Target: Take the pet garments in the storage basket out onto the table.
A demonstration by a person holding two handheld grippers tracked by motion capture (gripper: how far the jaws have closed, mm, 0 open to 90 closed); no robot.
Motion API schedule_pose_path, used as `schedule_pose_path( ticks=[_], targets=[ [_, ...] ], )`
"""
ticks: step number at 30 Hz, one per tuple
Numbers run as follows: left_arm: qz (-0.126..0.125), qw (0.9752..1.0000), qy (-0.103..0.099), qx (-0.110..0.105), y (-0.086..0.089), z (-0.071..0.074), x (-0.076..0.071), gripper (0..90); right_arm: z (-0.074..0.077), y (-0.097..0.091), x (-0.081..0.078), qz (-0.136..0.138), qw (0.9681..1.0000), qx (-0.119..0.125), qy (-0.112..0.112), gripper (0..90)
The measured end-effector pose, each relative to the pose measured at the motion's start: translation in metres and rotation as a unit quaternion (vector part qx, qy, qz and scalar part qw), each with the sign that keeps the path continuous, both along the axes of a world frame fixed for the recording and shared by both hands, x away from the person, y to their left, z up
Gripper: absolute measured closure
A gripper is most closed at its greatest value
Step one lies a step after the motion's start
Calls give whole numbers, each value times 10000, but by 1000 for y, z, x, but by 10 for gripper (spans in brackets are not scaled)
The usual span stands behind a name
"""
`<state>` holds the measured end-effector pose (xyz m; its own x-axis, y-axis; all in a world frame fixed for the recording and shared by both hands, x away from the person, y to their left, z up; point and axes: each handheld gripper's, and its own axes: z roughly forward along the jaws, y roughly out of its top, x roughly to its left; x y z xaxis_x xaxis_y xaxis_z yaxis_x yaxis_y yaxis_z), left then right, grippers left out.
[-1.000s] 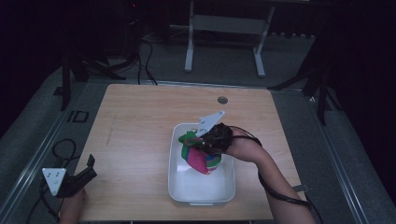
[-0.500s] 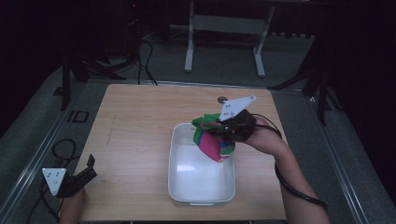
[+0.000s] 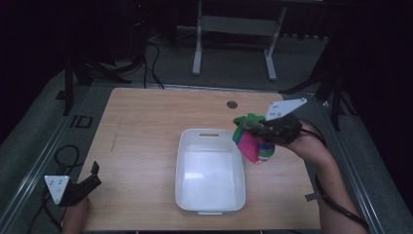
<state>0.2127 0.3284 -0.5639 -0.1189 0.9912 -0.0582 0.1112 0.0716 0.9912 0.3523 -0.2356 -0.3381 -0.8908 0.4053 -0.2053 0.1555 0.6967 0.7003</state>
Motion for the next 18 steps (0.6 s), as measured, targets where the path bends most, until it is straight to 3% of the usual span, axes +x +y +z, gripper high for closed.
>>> schedule_pose_path(
  ticks=[9,14,18],
  targets=[
    [-15,10000,3,15,-1,0,0,9,-8,-48,-1,-545,9985,16,67,755],
    [-20,10000,21,27,-1,0,0,9,-13,-59,0,-726,9973,62,73,755],
    [-25,10000,22,29,-1,0,0,9,-29,-63,5,-846,9962,87,163,755]
  ],
)
